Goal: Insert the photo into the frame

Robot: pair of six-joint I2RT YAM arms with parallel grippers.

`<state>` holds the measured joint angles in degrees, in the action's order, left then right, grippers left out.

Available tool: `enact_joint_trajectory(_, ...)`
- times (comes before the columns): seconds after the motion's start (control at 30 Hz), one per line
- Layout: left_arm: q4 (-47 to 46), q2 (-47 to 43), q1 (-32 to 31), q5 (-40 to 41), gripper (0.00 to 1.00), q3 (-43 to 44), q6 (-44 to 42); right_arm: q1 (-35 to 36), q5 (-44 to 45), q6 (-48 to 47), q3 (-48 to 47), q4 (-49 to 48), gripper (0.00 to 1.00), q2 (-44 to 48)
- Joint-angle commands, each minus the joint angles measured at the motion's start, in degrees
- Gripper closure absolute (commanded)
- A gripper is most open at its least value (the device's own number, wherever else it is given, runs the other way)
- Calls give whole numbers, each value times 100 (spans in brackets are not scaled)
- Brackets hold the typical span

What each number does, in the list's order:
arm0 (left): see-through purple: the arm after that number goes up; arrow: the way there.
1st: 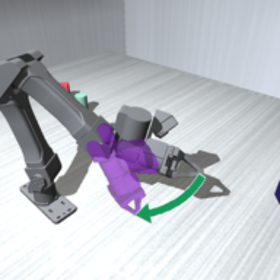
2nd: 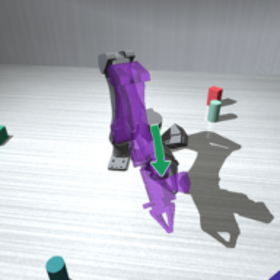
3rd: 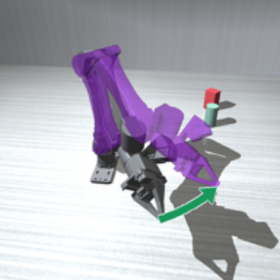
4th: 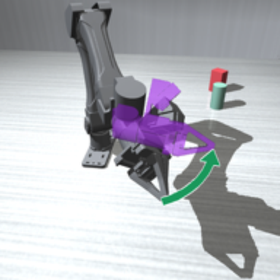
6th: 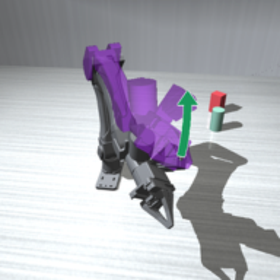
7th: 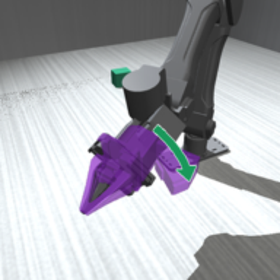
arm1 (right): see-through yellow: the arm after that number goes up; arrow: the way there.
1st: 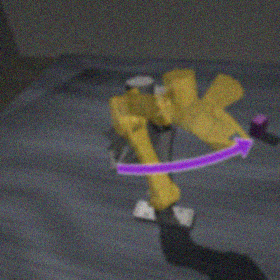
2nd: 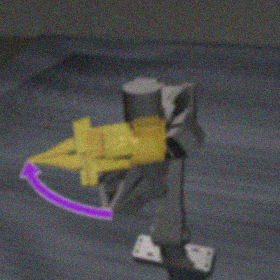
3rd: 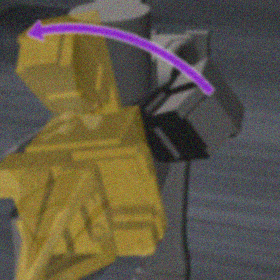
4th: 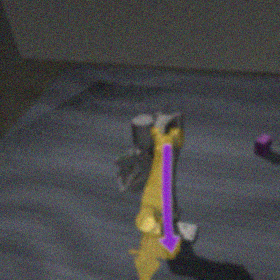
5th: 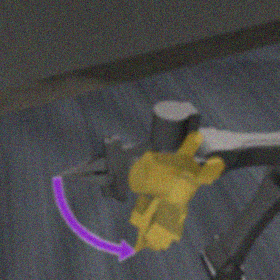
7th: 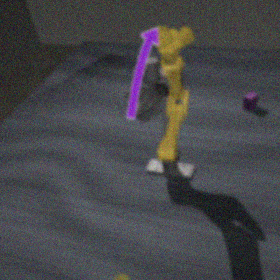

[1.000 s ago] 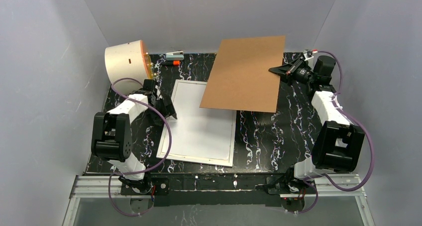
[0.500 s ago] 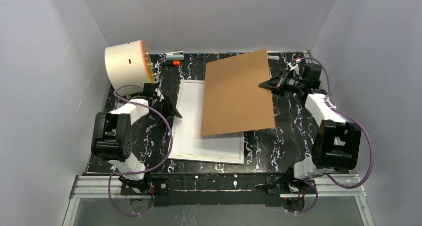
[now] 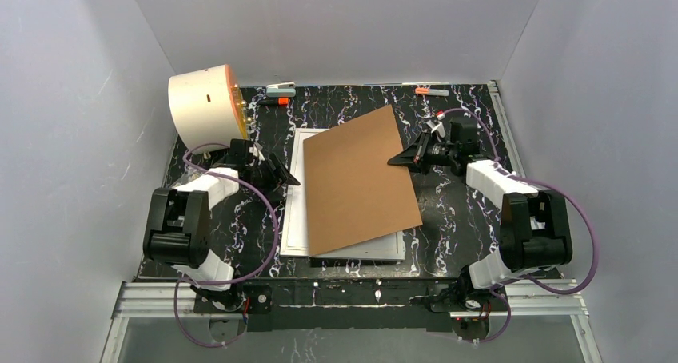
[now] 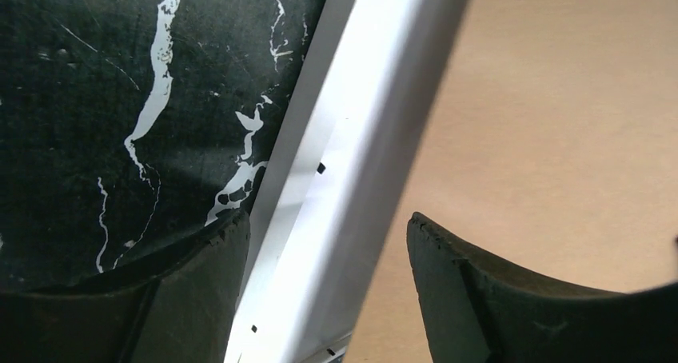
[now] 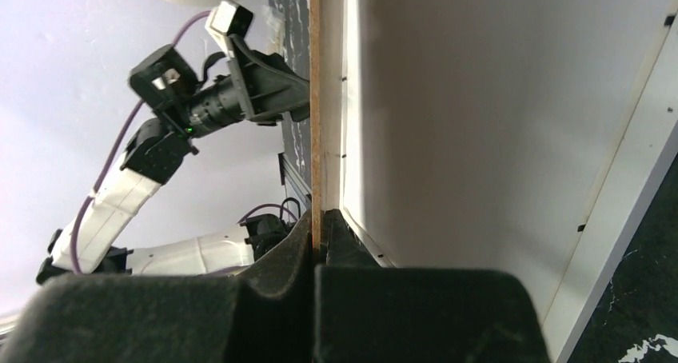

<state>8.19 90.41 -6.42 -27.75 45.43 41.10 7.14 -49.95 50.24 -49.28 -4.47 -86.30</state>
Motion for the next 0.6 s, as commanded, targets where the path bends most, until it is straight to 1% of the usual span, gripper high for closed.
enact_joint_trajectory(0.0, 319, -431, -26, 440, 29, 72, -148, 149, 282, 496, 222, -836, 99, 93)
enact_joint_trajectory(0.23, 262, -503, -26, 746, 33, 36, -173, 248, 595, 913, 645, -1590, 99, 127)
enact_joint_trajectory(0.57, 44, -141, -26, 686, 33, 71, -243, 389, 553, 897, 590, -2154, 99, -382)
